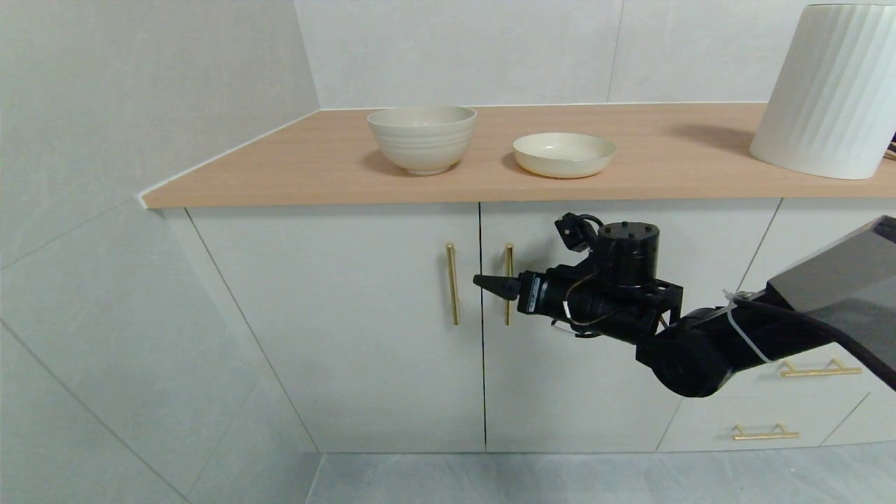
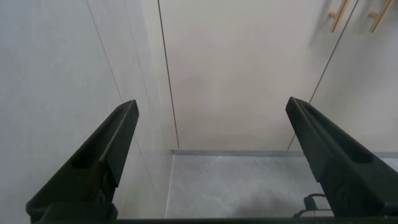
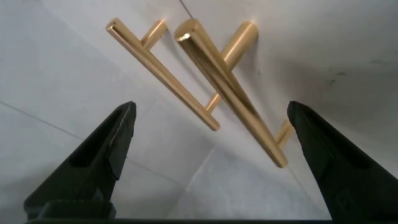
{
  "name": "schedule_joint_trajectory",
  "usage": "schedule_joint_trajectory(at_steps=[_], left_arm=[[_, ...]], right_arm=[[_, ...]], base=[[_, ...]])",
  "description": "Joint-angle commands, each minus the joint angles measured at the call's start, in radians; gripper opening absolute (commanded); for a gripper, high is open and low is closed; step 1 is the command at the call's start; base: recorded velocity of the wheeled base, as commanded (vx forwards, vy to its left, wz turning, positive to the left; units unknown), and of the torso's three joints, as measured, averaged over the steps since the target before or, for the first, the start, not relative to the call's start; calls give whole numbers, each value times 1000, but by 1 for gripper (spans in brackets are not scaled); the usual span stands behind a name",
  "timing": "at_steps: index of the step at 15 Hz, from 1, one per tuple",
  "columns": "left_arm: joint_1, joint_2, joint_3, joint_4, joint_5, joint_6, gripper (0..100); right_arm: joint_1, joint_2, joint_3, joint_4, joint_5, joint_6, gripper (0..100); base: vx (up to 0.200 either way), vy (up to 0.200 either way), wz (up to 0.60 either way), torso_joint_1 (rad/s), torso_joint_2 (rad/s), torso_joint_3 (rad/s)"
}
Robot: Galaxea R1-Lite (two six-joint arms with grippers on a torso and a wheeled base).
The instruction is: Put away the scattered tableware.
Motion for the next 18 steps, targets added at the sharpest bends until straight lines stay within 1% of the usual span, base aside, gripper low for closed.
schedule_joint_trajectory(at_steps=[1,4,7,12,16,18], left_arm=[[0,0,0,0,-1,0,100],[0,0,0,0,1,0,100],[0,0,0,0,-1,0,100],[0,0,0,0,1,0,100],[0,0,0,0,1,0,100],[0,0,0,0,1,0,100]], right_arm=[[15,2,-11,-4,0,17,100],[32,5,-9,-14,0,37,100],[34,40,-9,-53,-2,39,100],[49,31,8,-53,1,40,100],[67,-17,61,-53,15,39,100],[73,-58,106,-53,55,39,100]], base=[[0,0,0,0,0,0],[0,0,0,0,0,0],[0,0,0,0,0,0],[0,0,0,0,0,0],[0,0,0,0,0,0],[0,0,0,0,0,0]])
